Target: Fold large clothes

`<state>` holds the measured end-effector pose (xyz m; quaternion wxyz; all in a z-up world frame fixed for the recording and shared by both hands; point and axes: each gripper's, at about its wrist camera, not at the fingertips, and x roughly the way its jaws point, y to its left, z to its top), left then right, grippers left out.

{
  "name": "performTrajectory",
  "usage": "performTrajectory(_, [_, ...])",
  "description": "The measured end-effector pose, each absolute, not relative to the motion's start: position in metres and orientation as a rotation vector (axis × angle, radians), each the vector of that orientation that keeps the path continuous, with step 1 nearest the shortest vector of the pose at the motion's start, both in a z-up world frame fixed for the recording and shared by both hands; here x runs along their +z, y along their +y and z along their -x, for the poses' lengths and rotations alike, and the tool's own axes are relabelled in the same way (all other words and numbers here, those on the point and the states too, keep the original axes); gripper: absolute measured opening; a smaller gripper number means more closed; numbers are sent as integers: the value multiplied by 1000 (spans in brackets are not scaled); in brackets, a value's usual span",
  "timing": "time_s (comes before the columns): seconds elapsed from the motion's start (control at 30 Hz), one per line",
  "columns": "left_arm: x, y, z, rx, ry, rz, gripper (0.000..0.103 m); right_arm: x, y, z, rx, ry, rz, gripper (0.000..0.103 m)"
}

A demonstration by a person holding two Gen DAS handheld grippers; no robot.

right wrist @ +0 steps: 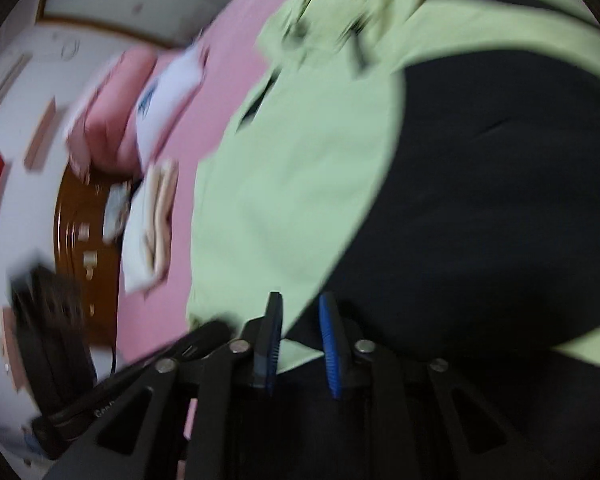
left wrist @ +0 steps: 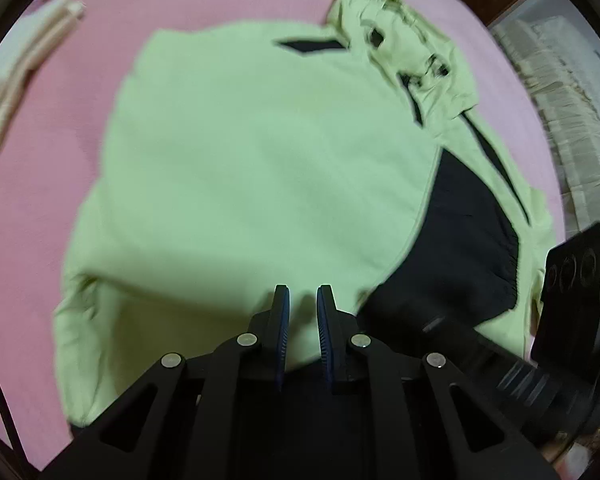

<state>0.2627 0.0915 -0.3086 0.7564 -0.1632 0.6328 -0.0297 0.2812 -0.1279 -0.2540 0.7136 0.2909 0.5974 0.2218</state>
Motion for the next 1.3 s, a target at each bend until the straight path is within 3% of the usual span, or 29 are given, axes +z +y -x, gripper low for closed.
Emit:
performTrajectory(0.07, [-333,96,-291,-10,1444,337,12,-266,-114,-288,463,1351,-574,6])
performTrajectory(0.13, [-347,111,-295,27,1473,363,6,-279,-124,-293,418,1371,-576,0])
performTrajectory(0.47, [-349,193,-285,305,1373,426,3,-267,-335,-239,-115,1188,-775,0])
performTrajectory(0.63, [-335,156,-291,326,1373,333,4,-236,-303,-250,-200,1152,-501,1])
performTrajectory(0.73, [-329,121,-296,156,1376,371,5,-231,-280,-253,-9,1075,-683,2])
performTrajectory(0.87, [-346,79,-316,-1,1419,409,5,-272,-211,-279,340,1172,-1003,2])
performTrajectory(0.97, [-359,60,-346,-18,1422,380,6,-292,-180,-303,417,1240,-1047,2])
performTrajectory(1.17, [-362,70,-416,29,1331,355,6,-299,-193,-358,354,1206,-977,0])
performTrajectory(1.3, [-360,127,-442,114,1276,337,5,-299,-245,-373,215,1142,-926,0])
